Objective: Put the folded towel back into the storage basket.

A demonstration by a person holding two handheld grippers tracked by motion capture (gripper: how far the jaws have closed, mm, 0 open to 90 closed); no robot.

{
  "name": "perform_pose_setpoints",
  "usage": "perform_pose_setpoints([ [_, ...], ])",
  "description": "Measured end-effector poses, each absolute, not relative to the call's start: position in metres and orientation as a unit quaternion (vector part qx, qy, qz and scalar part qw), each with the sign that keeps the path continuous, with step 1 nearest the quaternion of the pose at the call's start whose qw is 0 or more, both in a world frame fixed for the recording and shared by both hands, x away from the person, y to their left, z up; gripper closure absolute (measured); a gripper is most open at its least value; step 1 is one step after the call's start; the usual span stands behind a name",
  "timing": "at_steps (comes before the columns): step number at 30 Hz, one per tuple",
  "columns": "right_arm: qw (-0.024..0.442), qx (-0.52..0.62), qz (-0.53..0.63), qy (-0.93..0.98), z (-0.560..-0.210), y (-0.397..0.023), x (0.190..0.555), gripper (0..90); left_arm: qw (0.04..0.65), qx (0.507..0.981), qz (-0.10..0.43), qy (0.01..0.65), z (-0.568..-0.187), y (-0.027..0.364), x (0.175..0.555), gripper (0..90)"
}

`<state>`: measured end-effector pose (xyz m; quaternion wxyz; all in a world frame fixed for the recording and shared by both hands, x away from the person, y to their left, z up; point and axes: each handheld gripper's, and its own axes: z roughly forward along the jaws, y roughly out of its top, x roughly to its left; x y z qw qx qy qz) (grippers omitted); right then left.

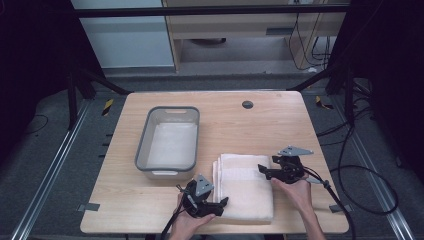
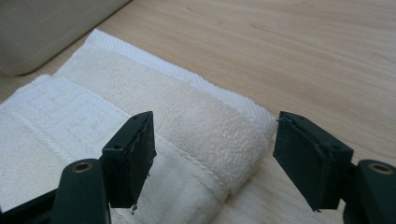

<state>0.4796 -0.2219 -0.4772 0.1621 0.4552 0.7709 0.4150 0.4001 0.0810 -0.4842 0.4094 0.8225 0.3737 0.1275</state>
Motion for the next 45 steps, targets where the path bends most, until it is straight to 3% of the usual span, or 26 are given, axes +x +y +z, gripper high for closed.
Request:
perform_pose_setpoints([
  [10, 0.150, 0.458, 0.404, 0.777, -0.487, -0.215, 0.482, 29.4, 0.406, 0.823, 0.111, 0.382, -0.496, 0.078, 0.405, 15.8],
  [26, 0.121, 0.485, 0.387, 0.775, -0.496, -0.211, 0.487, 30.6, 0.410, 0.821, 0.078, 0.390, -0.504, 0.077, 0.410, 18.6],
  [28, 0.109, 0.489, 0.387, 0.774, -0.496, -0.211, 0.488, 33.9, 0.408, 0.822, 0.081, 0.388, -0.504, 0.076, 0.409, 19.4],
  [35, 0.089, 0.491, 0.391, 0.773, -0.496, -0.211, 0.488, 43.1, 0.410, 0.825, 0.066, 0.384, -0.502, 0.075, 0.409, 27.7],
  [45, 0.073, 0.489, 0.407, 0.768, -0.496, -0.210, 0.488, 60.3, 0.414, 0.825, 0.030, 0.384, -0.500, 0.075, 0.410, 49.2],
])
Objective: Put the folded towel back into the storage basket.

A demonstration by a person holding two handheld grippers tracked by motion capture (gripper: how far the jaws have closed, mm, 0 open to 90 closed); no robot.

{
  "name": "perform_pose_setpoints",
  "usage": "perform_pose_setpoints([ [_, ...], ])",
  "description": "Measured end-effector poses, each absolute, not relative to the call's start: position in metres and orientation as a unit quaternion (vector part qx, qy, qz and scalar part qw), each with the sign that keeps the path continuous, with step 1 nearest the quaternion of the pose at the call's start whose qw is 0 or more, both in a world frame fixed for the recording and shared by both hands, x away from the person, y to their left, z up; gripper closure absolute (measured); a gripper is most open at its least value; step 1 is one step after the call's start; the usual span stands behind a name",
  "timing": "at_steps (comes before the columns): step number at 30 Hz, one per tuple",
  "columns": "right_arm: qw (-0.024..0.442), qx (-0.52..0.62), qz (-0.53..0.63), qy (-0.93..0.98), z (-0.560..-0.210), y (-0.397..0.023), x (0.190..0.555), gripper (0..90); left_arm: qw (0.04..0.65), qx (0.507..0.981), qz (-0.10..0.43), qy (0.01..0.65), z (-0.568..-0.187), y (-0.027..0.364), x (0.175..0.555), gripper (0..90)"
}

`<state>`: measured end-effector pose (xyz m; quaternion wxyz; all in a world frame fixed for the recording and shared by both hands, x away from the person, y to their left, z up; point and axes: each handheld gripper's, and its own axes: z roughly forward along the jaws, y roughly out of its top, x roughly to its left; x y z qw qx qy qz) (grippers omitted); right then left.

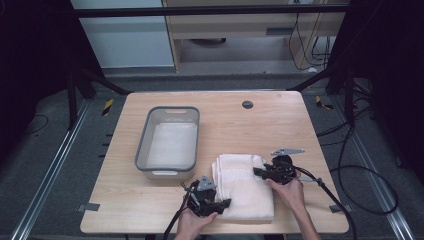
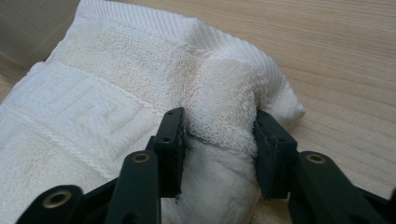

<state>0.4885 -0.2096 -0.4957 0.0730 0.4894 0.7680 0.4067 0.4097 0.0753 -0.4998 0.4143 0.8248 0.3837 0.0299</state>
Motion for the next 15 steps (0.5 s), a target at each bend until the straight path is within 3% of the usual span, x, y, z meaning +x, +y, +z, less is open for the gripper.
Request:
perform_pose_setpoints([
  [1, 0.075, 0.488, 0.408, 0.768, -0.495, -0.210, 0.488, 62.9, 0.416, 0.824, 0.028, 0.384, -0.499, 0.075, 0.409, 53.9],
  [9, 0.070, 0.493, 0.418, 0.760, -0.490, -0.211, 0.487, 71.6, 0.421, 0.823, 0.039, 0.379, -0.497, 0.074, 0.405, 66.2],
  [15, 0.070, 0.491, 0.424, 0.758, -0.485, -0.213, 0.485, 72.3, 0.432, 0.816, 0.029, 0.382, -0.493, 0.078, 0.407, 69.0],
])
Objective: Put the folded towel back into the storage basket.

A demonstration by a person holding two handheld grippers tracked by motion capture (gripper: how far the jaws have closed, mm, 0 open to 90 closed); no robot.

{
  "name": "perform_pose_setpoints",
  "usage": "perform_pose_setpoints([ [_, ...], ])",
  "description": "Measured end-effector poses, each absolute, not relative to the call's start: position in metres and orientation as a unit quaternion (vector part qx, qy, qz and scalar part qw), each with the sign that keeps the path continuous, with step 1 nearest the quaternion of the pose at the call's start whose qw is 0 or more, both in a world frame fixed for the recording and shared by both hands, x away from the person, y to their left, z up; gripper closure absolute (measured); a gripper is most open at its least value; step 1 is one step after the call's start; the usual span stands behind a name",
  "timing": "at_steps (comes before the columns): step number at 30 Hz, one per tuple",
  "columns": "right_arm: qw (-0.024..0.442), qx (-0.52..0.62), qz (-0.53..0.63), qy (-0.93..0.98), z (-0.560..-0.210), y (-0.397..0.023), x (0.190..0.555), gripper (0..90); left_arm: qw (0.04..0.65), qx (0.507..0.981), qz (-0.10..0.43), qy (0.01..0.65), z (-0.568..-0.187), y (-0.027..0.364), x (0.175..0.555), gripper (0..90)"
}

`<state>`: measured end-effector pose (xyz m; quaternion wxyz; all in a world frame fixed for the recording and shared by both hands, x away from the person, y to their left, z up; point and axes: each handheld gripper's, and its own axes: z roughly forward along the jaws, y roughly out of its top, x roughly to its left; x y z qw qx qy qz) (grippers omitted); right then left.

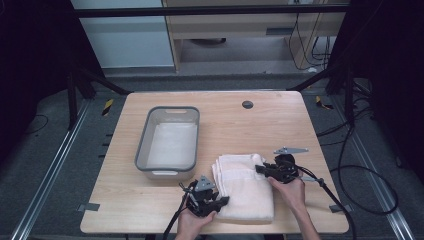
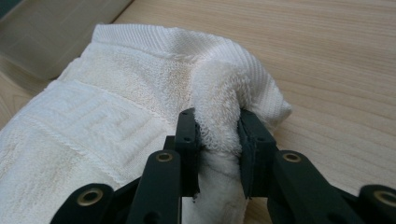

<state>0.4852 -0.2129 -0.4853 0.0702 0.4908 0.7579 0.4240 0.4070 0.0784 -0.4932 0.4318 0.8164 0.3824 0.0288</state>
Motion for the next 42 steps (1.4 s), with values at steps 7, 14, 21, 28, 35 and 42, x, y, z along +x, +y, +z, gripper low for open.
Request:
perform_pose_setpoints([
  [7, 0.082, 0.480, 0.436, 0.757, -0.470, -0.216, 0.478, 72.5, 0.443, 0.814, 0.039, 0.374, -0.482, 0.081, 0.405, 69.7],
  [14, 0.098, 0.468, 0.461, 0.748, -0.456, -0.216, 0.472, 72.8, 0.453, 0.811, 0.052, 0.366, -0.469, 0.085, 0.402, 69.8],
  [21, 0.112, 0.460, 0.466, 0.747, -0.443, -0.215, 0.467, 72.9, 0.462, 0.808, 0.059, 0.362, -0.459, 0.088, 0.400, 69.8],
  [28, 0.116, 0.457, 0.483, 0.738, -0.437, -0.216, 0.465, 72.9, 0.472, 0.804, 0.066, 0.357, -0.448, 0.091, 0.399, 69.9],
  [35, 0.129, 0.449, 0.485, 0.739, -0.429, -0.213, 0.463, 72.9, 0.473, 0.803, 0.078, 0.355, -0.442, 0.092, 0.397, 70.0],
  [42, 0.134, 0.445, 0.494, 0.735, -0.424, -0.213, 0.462, 72.9, 0.477, 0.802, 0.088, 0.348, -0.435, 0.093, 0.395, 70.0],
])
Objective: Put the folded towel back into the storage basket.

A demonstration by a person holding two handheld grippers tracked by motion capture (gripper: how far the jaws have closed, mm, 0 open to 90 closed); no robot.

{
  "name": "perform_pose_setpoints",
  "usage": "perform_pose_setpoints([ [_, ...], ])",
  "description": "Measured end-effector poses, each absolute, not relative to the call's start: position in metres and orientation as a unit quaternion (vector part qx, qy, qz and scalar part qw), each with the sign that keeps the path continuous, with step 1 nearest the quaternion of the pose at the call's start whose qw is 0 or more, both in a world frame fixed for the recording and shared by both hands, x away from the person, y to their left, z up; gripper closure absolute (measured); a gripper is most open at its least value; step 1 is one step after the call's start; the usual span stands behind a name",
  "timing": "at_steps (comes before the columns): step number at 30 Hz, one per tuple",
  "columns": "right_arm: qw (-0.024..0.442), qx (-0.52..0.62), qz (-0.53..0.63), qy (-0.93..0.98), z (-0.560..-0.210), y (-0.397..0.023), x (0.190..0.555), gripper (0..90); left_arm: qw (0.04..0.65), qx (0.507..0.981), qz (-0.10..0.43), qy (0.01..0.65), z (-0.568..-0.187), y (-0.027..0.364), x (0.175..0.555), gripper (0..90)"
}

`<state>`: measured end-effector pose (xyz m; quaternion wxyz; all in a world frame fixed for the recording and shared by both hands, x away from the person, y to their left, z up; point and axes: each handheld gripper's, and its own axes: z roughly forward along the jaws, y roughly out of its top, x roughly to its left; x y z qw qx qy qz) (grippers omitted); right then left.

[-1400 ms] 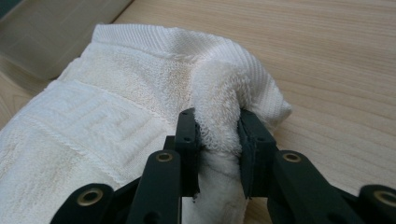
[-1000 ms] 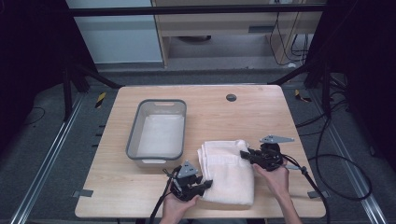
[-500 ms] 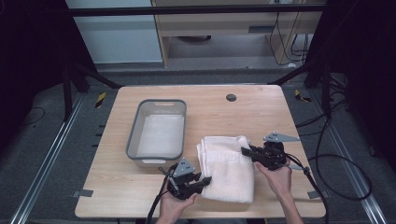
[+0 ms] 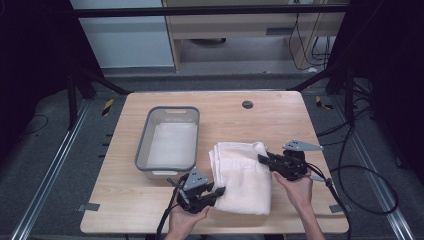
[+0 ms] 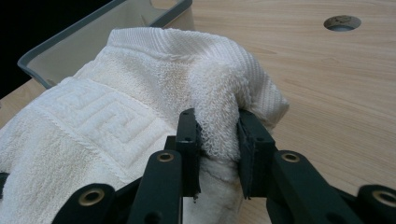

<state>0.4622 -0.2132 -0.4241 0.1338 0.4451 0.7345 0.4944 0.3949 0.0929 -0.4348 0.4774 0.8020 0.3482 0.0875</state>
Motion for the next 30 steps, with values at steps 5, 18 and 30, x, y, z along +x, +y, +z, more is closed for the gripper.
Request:
perform_pose_setpoints([
  [5, 0.141, 0.441, 0.499, 0.733, -0.419, -0.212, 0.461, 72.9, 0.482, 0.799, 0.093, 0.347, -0.430, 0.094, 0.394, 70.0],
  [18, 0.160, 0.425, 0.510, 0.730, -0.401, -0.204, 0.461, 72.9, 0.493, 0.791, 0.113, 0.343, -0.414, 0.102, 0.394, 70.0],
  [30, 0.170, 0.416, 0.519, 0.728, -0.387, -0.193, 0.467, 73.0, 0.503, 0.785, 0.121, 0.341, -0.401, 0.114, 0.398, 70.0],
])
